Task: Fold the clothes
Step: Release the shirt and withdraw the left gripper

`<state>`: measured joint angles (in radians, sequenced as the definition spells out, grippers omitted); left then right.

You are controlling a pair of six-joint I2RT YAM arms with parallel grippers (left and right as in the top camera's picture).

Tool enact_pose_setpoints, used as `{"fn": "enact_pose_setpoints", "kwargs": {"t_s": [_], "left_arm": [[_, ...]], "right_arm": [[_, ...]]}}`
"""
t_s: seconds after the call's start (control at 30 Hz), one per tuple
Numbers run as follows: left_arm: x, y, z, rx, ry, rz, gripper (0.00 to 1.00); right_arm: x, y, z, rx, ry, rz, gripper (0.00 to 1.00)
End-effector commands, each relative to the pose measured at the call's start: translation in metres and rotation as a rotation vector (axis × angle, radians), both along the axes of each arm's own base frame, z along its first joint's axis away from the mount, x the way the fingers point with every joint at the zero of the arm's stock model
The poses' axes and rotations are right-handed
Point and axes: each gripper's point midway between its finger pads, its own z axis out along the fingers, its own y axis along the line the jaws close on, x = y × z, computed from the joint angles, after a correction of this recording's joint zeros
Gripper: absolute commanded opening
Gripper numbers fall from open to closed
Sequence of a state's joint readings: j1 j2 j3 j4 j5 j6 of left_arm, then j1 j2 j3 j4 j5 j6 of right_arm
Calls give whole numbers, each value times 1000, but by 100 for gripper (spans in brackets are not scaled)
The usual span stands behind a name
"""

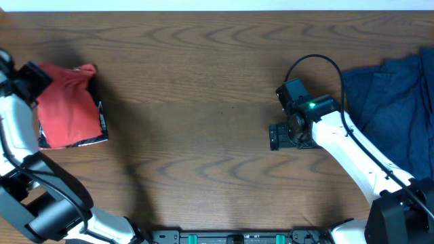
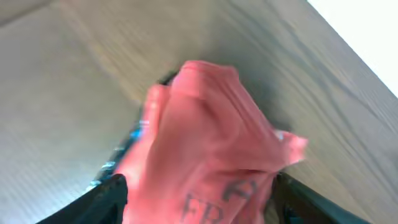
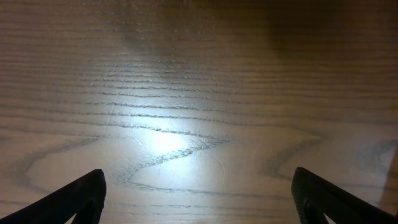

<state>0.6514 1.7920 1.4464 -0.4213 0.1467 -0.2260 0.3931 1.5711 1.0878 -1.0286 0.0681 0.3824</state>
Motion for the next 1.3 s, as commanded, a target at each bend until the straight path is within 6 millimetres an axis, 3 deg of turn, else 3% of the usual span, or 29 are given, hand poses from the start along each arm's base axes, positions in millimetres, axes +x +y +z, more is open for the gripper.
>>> {"fn": "enact_pose_setpoints", "kwargs": {"t_s": [0.0,0.17,0.23,0.33,0.43,0.6,0.7,0.8,0.9,1.03,1.13,1.27], "left_arm": [[-16,21,-4,-53,-20,121,76],[2,-2,3,-160,-116,-6,76],[14,-19,6,-192,-143,-72,76],[32,-54,7,-207,-147,-199,85],[49,-105,2,-213,-105,-332,88],[60,-216,-12,-257,6,-566,95],[38,-278,-27,-301,139,-704,98],[-5,-305,-44,-347,338,-741,98],[-57,-300,-54,-355,575,-692,98],[-105,-283,-41,-300,750,-643,98],[-120,-289,-16,-271,697,-662,98],[-144,-303,17,-182,574,-747,98]], "right_arm": [[3,-3,9,-2,-24,-11,94],[3,-3,9,-1,-24,-12,95],[7,-1,9,12,-36,-11,96],[17,15,10,88,-74,15,99],[35,40,16,214,-140,55,99],[63,70,33,364,-260,93,99],[75,74,40,406,-306,94,99],[75,63,41,425,-286,58,99],[63,37,40,413,-215,-18,99],[50,0,50,376,-190,-120,99],[37,-29,68,296,-233,-197,99],[17,-52,98,199,-330,-222,99]]}}
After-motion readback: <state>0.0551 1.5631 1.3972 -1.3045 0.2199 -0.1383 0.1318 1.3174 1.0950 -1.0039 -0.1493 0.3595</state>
